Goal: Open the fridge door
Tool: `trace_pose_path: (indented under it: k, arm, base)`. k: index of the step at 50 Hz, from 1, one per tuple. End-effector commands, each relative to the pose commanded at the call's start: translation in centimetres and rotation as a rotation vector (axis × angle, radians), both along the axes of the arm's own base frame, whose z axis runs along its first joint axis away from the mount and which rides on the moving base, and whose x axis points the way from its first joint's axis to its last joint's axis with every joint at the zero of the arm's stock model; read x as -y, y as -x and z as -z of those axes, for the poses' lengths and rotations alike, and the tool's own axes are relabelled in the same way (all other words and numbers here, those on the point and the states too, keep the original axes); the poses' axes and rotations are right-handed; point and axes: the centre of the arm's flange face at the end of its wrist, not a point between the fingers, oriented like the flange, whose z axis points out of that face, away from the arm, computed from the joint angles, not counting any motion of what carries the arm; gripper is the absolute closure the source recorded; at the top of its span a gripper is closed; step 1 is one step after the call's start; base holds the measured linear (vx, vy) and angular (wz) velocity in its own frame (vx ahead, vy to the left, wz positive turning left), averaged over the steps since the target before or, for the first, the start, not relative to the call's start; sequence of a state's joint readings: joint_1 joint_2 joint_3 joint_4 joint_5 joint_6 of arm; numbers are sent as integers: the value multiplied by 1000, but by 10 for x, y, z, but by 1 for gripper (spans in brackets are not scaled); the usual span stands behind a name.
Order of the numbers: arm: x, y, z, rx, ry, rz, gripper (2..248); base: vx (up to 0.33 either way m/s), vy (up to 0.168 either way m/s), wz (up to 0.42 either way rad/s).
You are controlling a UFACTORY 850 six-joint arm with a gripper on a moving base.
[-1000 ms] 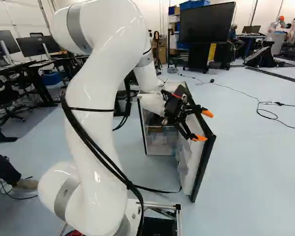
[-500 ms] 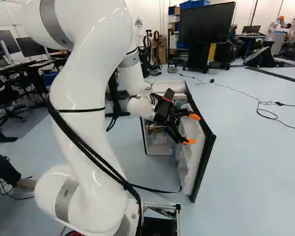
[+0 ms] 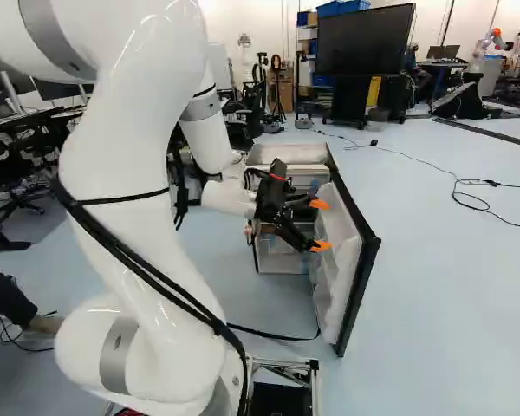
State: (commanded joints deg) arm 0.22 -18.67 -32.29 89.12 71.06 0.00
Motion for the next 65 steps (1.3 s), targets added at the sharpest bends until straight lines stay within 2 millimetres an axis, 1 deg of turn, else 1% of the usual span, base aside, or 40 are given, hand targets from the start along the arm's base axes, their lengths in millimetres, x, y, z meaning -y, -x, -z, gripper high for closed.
trace_pose_path:
  k: [22, 31, 39, 65]
  arm:
    - [-45, 17, 1, -35, -11, -275, 3]
    - [-59, 21, 2, -46, -12, -377, 3]
    - [-63, 19, 2, -50, -12, -428, 3]
    - [-63, 20, 0, -49, -12, -457, 3]
  base:
    - [0, 0, 0]
    - [0, 0, 0]
    - [0, 0, 0]
    - [0, 0, 0]
